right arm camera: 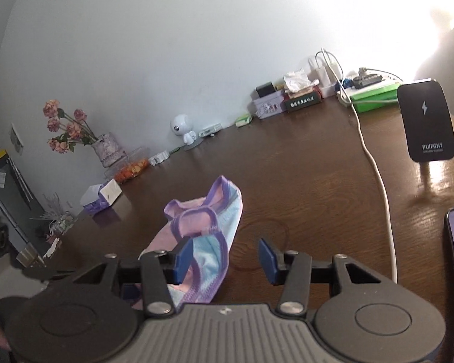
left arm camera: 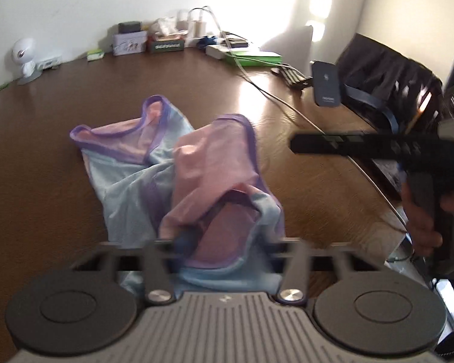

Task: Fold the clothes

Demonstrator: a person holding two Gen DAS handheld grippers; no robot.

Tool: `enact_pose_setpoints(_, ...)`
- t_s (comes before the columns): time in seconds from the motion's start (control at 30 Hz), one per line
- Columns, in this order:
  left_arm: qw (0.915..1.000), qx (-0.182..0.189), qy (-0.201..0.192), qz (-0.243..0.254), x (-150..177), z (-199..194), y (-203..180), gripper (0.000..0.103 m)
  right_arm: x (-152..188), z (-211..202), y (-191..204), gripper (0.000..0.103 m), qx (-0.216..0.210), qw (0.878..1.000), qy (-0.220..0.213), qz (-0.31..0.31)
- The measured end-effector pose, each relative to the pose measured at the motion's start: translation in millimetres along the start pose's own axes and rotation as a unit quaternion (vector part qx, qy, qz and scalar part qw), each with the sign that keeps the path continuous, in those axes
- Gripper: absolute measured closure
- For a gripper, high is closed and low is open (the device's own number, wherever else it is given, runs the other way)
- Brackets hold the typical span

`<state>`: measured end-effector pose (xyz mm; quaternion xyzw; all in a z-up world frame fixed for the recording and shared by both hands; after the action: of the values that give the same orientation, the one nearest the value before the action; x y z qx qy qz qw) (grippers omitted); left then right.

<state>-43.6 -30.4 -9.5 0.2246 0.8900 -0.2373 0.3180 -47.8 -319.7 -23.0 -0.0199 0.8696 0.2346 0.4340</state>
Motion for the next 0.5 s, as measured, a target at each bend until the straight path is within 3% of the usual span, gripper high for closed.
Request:
enact_pose_setpoints(0.1, 0.9965, -0.003, -0.054, -0.064, -5.5, -23.9, 31.6, 0.098, 9.8, 3.3, 7.5, 0.056, -0.014, 0.999, 0.02, -0.027)
enact_pose_setpoints(0.17, 0.9924, -0.003, -0.079, -0.094, -9.2, -39.7, 48.3, 0.092, 14.1, 8.1, 19.1, 0.055, -0.033, 0.998, 0.029, -0.047)
enact_pose_setpoints(0.2, 0.9898, -0.003, -0.092, -0.108, -11.0, -47.7, 56.7, 0.085, 15.5, 9.8, 25.4, 0.055, -0.042, 0.997, 0.031, -0.054)
enact_pose_setpoints(0.23, 0.99, -0.003, -0.095, -0.104, -11.0, -51.8, 57.1, 0.063, 16.8, 10.3, 30.2, 0.055, -0.05, 0.996, 0.034, -0.062)
enact_pose_setpoints(0.3, 0.991, -0.004, -0.099, -0.09, -10.6, -59.3, 56.2, 0.036, 19.7, 8.0, 36.0, 0.056, -0.061, 0.994, 0.041, -0.079)
enact_pose_setpoints(0.4, 0.994, -0.007, -0.081, -0.073, -3.8, -54.1, 52.1, 0.034, 24.7, 12.8, 39.9, 0.056, -0.057, 0.993, 0.06, -0.088)
enact_pose_setpoints(0.43, 0.9949, 0.001, -0.073, -0.07, -0.6, -50.7, 50.2, 0.034, 26.5, 17.8, 39.2, 0.059, -0.046, 0.993, 0.07, -0.086)
enact_pose_setpoints(0.5, 0.9963, 0.01, -0.057, -0.064, 6.2, -43.4, 46.3, 0.034, 27.9, 16.9, 35.8, 0.087, -0.029, 0.993, 0.075, -0.085)
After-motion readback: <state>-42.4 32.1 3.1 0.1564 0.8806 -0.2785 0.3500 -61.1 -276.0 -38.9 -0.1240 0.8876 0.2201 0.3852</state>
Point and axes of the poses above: each gripper's, at about its wrist camera, not at the fingertips, and z roughly the way its jaws point, y to its left, x to its underside, the point moved 6 cm from there along z, roughly the way its jaws point, and after that the axes turned 11 degrees about x, right-handed, at the moved point
